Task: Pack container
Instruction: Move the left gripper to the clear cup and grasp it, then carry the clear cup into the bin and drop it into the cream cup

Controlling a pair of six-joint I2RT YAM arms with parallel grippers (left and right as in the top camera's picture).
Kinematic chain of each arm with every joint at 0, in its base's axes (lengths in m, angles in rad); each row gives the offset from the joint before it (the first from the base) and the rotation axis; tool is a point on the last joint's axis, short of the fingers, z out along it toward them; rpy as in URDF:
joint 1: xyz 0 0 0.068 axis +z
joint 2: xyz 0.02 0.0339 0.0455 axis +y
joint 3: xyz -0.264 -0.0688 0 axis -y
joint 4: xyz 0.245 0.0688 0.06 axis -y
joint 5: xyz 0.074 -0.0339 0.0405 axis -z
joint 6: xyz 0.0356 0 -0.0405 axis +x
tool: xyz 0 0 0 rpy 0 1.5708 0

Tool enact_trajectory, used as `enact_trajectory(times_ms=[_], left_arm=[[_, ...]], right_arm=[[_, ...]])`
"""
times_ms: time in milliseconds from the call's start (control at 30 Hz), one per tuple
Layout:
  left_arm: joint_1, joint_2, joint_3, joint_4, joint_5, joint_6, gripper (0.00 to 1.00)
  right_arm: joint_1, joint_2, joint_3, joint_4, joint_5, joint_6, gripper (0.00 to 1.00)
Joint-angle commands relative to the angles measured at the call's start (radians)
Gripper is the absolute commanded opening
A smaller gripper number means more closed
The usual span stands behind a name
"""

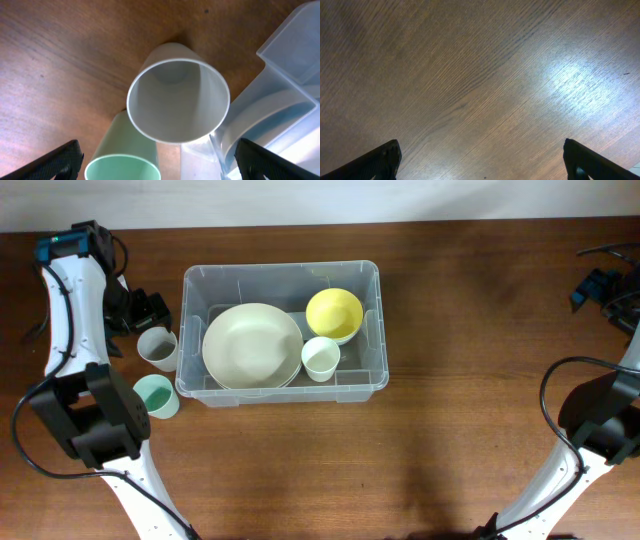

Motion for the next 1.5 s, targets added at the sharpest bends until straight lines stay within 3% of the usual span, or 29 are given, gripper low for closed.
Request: enact_trajectory(times_ms=[0,433,567,733,767,800,967,1200,1367,1467], left_arm=[[0.017,-0.018,-0.042,0.04,-0.003,-0.018,0.99],[0.062,-0.018,-0.169,0.168,-0.003,-0.016,0.98],[0.062,-0.018,-0.212,0.22,-0.003,-0.017,0.89],[0.062,-0.018,-0.243,0.253,-0.003,-0.017,0.63],[0.062,-0.018,-0.243,0.256,-0.003,-0.017,0.52],[0.062,-0.018,-0.243,0.259,-0.003,-0.017,0.34],[0.062,-0.018,-0.243,0.264,-0.003,-0.017,0.01],[0.085,-0.02,-0.132,0.211,0.001,-0.017,0.01],[0.116,-0.031,0.14,0.047,0.095,-0.015,0.01],[0.115,-0.046,0.338,-0.069,0.248,0.069,0.01]], right_arm=[[0.001,-0.021,-0.003,0.0,0.009,0.007,0.99],[0.001,-0.021,-0.003,0.0,0.009,0.007,0.99],[0.001,-0.021,-0.003,0.0,0.009,0.007,0.99],[0.001,-0.021,-0.003,0.0,0.009,0.007,0.99],[0.001,-0.021,-0.003,0.0,0.009,0.007,0.99],[0.001,-0.021,-0.003,0.0,0.009,0.007,0.99],[0.001,-0.021,-0.003,0.0,0.009,0.007,0.99],[0.001,-0.021,-0.003,0.0,0.009,0.007,0.99],[0.001,-0.021,-0.003,0.0,0.009,0.007,0.99],[0.001,-0.021,-0.003,0.0,0.009,0.007,0.99]])
